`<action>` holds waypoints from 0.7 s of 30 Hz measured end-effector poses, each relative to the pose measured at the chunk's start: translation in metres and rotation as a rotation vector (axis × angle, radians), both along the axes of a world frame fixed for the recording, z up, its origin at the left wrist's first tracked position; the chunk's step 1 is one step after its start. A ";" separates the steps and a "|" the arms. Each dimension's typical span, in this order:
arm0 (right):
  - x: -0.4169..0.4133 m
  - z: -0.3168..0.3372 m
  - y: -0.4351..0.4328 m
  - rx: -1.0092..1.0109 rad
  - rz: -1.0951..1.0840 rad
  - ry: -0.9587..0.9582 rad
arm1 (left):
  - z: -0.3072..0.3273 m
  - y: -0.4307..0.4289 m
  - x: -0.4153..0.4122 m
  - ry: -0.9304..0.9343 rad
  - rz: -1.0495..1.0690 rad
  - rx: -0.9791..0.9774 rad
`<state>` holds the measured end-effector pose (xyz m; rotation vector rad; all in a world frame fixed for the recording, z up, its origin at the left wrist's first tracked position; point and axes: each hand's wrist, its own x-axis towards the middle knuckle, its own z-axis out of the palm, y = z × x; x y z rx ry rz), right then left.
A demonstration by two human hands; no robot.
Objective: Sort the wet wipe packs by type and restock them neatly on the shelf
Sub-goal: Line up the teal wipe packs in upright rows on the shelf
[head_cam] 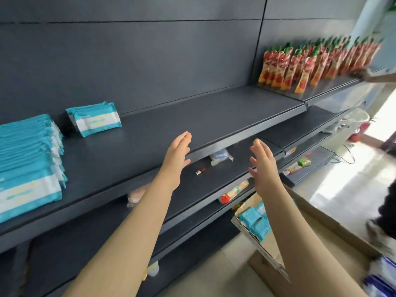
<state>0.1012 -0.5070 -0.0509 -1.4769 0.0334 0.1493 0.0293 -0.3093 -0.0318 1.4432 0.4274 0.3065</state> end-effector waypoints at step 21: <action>0.139 -0.177 -0.315 -0.155 -0.291 0.398 | -0.177 -0.292 0.207 0.439 -0.416 0.025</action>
